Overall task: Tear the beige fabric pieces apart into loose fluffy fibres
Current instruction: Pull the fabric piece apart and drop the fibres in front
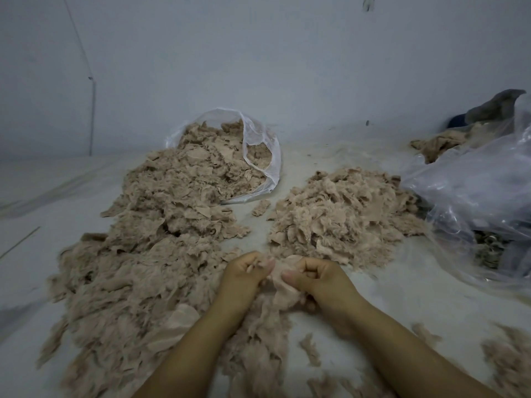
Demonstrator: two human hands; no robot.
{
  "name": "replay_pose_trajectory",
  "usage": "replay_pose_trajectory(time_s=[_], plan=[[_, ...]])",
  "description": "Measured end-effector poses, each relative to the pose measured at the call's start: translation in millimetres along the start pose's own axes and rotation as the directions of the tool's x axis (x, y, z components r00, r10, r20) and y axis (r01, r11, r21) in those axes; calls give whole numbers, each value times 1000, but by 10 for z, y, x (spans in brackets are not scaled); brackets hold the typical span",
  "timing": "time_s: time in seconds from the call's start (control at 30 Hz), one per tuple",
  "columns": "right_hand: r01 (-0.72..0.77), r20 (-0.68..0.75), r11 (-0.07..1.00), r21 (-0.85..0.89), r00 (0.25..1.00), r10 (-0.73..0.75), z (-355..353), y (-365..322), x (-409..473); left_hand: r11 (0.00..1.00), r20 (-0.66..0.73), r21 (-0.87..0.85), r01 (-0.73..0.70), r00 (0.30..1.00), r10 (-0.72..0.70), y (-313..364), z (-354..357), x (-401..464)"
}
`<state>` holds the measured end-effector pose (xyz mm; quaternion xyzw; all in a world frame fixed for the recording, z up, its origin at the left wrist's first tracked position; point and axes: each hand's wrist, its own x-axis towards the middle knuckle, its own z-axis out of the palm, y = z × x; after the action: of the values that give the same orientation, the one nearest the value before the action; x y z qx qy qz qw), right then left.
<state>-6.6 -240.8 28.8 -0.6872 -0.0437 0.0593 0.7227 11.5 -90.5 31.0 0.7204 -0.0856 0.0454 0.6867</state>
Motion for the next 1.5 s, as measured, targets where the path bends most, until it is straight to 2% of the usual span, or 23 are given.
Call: replay_pose_trajectory(time_s=[0.07, 0.13, 0.17, 0.23, 0.3, 0.33, 0.47, 0.57, 0.63, 0.67, 0.7, 0.73, 0.8, 0.87, 0.9, 0.97, 1.03, 1.17, 1.37, 1.43, 1.5], plan=[[3, -23, 1000, 24, 1000, -2, -9, -13, 4, 989, -126, -132, 72, 988, -89, -13, -25, 36], [18, -62, 999, 47, 998, -15, -30, -16, 6, 974, -206, -211, 85, 970, -129, 3, -94, 69], [33, -82, 996, 77, 996, -27, -42, -20, 5, 981, -179, -180, 72, 978, -105, 20, -123, 64], [57, -113, 987, 150, 993, -40, -60, -29, -1, 999, 6, 29, 45, 999, -45, 45, -128, 21], [86, -157, 979, 185, 986, -57, -64, -39, -1, 971, 164, 239, 31, 984, -72, 25, -89, -11], [98, -187, 977, 189, 980, -62, -66, -41, 3, 961, 201, 273, 36, 975, -93, 11, -74, -15], [132, -287, 966, 221, 956, -65, -80, -37, 42, 975, 203, 208, 82, 971, -125, 72, -149, -14], [220, -416, 937, 272, 905, -92, -184, -69, 99, 973, 197, 196, 122, 967, -161, 78, -237, -5], [220, -339, 836, 503, 940, -44, -248, -95, 144, 978, 146, 156, 136, 976, -159, 76, -247, 9], [158, -254, 779, 607, 967, 2, -264, -100, 151, 982, 119, 141, 124, 983, -141, 79, -237, 13], [79, -176, 770, 633, 983, 44, -264, -94, 146, 986, 96, 128, 107, 988, -120, 80, -219, 16], [0, -106, 818, 576, 992, 74, -243, -91, 119, 990, 81, 115, 86, 992, -96, 79, -202, 18], [-79, 19, 951, 300, 997, 77, -176, -54, 53, 995, 54, 82, 57, 997, -62, 64, -175, 18], [-60, 95, 998, 38, 994, 56, -89, -25, -2, 997, 38, 53, 50, 998, -52, 55, -167, 13], [-42, 133, 999, -31, 990, 46, -69, 16, -7, 998, 41, 43, 50, 998, -52, 48, -163, 10], [-1, 144, 998, -68, 989, 11, -34, 28, -24, 998, 67, 26, 64, 996, -65, 27, -154, 13], [52, 55, 997, -62, 997, -48, -28, 31, -18, 995, 118, 25, 94, 988, -96, 42, -167, 6], [29, -28, 998, -59, 999, -31, -31, 20, -14, 988, 285, 35, 148, 947, -152, 53, -199, -31], [35, 111, 994, -100, 994, -24, 16, 38, -49, 990, 218, 19, 140, 966, -141, 29, -143, -32], [59, 33, 992, -115, 998, -55, 12, 46, -26, 992, 208, 18, 123, 970, -124, 36, -141, -39], [32, -76, 993, -110, 996, -41, -41, 55, 4, 984, 116, -83, 156, 982, -146, 43, -190, -2]])
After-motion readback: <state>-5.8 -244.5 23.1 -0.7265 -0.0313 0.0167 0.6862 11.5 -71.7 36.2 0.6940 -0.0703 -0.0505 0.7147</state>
